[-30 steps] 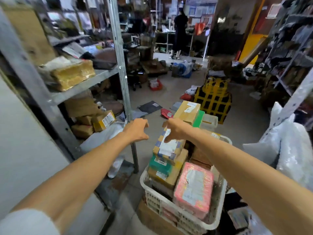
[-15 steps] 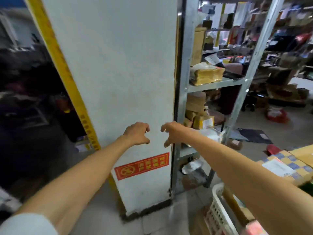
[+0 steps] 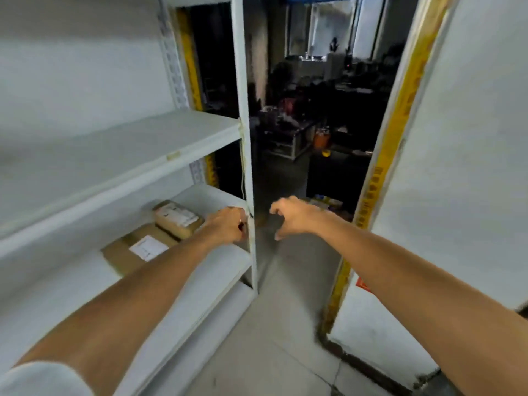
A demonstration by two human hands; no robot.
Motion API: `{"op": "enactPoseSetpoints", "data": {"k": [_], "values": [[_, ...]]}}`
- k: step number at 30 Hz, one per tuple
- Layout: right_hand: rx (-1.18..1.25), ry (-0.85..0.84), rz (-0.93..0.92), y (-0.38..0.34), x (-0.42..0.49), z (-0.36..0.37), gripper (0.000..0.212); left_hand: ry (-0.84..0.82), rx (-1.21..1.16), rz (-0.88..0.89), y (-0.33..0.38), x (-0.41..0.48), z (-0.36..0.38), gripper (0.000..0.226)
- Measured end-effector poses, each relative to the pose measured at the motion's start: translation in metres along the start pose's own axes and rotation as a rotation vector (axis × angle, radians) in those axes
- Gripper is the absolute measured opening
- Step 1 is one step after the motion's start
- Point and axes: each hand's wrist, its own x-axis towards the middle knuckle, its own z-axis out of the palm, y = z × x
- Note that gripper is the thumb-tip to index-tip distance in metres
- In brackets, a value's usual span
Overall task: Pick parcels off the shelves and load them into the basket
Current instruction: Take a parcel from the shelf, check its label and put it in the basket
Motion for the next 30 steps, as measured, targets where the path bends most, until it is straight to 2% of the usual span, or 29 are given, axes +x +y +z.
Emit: {"op": "enactPoseSetpoints", "data": {"k": [5, 8, 12, 23, 30], "values": [[0.015, -0.124, -0.266, -0.113, 0.055, 0.029, 0.068, 0.005, 0.007, -0.299, -0.103, -0.07, -0.007, 0.044], [0.009, -0.152, -0.4, -0.155, 0.074, 0.047, 0.06, 0.014, 0.006, -0.465, -0.139, -0.105, -0.005, 0.054], [-0.007, -0.224, -0.519, -0.182, 0.097, 0.063, 0.072, 0.036, -0.012, -0.625, -0.17, -0.133, -0.002, 0.054], [-0.032, -0.298, -0.577, -0.169, 0.163, 0.095, 0.07, 0.072, -0.157, -0.793, -0.176, -0.117, 0.037, 0.051], [0.022, -0.349, -0.529, -0.182, 0.199, 0.138, 0.071, 0.037, -0.192, -0.854, -0.221, -0.102, 0.067, 0.05]]}}
